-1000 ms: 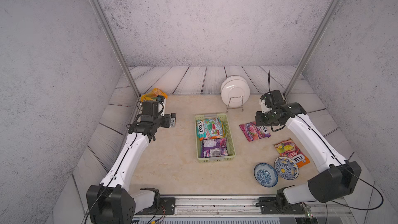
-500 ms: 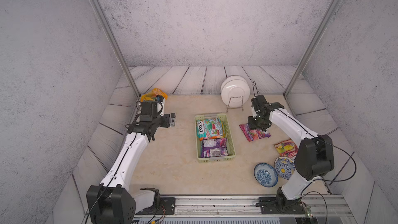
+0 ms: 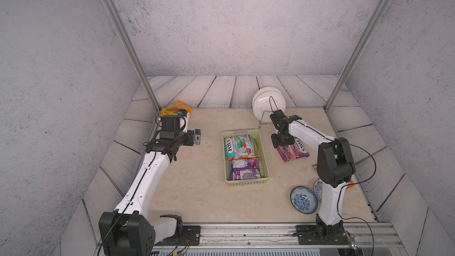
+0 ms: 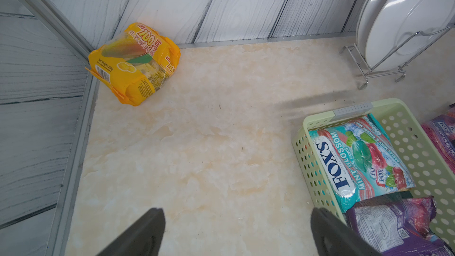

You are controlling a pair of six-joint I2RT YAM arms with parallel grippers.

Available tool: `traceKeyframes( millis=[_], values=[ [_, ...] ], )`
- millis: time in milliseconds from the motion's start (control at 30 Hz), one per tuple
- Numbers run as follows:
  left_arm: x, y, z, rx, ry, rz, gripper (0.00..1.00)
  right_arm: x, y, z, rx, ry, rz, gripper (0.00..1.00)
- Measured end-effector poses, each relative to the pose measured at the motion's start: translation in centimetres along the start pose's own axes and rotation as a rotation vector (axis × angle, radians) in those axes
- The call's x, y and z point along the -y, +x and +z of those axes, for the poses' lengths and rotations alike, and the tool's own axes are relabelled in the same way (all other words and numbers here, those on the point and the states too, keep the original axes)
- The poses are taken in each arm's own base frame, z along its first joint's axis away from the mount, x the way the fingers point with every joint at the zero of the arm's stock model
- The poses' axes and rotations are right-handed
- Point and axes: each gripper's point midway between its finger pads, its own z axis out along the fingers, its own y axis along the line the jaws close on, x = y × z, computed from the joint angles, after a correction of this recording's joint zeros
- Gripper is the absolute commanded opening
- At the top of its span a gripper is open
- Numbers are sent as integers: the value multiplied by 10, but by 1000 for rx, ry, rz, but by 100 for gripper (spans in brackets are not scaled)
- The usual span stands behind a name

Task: Put the candies in the basket
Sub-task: Pick up the candy at the center of the board.

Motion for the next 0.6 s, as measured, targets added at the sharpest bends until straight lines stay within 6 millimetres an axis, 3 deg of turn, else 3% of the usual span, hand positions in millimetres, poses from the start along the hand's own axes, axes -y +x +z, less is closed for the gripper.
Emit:
traceKeyframes(
  millis=[167,367,433,533,600],
  values=[
    [0,0,0,1,1,0,99,-3,7,26,-56,28,-24,56],
    [1,0,0,1,3,0,99,0,14,46,-98,78,-52,41],
    [1,0,0,0,5,0,99,2,13,46,-98,92,-58,29],
    [1,0,0,-1,5,0,99,4,13,46,-97,105,-66,3],
    [1,0,0,0,5,1,99,5,12,42,-88,118,-64,0]
  ],
)
